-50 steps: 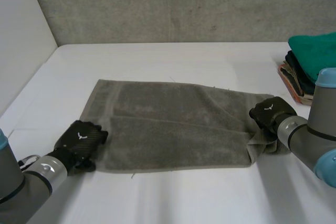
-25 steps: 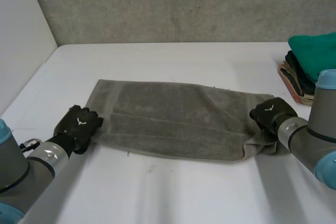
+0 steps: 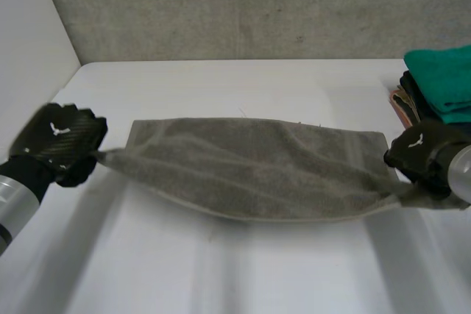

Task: Fold the laundry.

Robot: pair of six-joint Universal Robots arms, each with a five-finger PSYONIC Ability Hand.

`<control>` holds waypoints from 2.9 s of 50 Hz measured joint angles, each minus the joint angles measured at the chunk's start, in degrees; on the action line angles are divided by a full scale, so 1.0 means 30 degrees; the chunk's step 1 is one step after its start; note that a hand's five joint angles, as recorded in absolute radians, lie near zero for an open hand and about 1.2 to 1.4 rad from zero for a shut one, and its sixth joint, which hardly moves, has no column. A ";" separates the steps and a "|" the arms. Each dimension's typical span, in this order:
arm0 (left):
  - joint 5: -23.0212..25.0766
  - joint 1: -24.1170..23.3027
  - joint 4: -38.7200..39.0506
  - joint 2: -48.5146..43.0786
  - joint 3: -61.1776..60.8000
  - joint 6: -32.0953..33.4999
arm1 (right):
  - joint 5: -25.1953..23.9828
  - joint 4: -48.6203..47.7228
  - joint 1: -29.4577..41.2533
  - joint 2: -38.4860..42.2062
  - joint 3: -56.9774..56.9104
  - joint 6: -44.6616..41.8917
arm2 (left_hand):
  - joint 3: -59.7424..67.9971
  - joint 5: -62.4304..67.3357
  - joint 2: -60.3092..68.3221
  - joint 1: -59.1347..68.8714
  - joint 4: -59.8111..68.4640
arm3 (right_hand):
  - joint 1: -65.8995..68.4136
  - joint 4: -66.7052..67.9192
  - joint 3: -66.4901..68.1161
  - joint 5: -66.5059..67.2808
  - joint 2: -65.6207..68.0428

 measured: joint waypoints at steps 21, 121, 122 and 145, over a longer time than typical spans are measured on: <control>-0.3294 -0.3354 0.4122 -1.1613 1.6090 -0.0069 | 0.1350 -0.9971 0.0973 0.7838 -1.3159 0.6811 | 0.0061 0.0000 0.0038 0.0000 0.0084 | 0.0000 0.0003 0.0003 0.0000 0.0000; -0.7742 -0.6258 0.0210 -1.5377 1.6633 0.1768 | 0.4048 -0.8384 0.2611 1.2253 -1.4080 0.5810 | -1.8740 -1.7911 -1.8952 -1.7920 -1.9022 | -1.6813 -1.8993 -1.8717 -1.8621 -1.8397; -0.7724 -0.6216 0.0213 -1.4844 1.6254 0.1528 | 0.3602 -0.8242 0.2568 1.1352 -1.3429 0.6313 | -1.8740 -1.7911 -1.8952 -1.7920 -1.9022 | -1.6813 -1.8993 -1.8719 -1.8621 -1.8397; -0.5434 -0.5165 0.3851 -0.8511 0.5523 -0.0205 | -0.3283 -1.0171 -0.2287 0.5648 0.1993 0.8185 | -1.8740 -1.7910 -1.8967 -1.7920 -1.9022 | -1.1097 -1.2728 -1.2519 -1.2555 -1.2374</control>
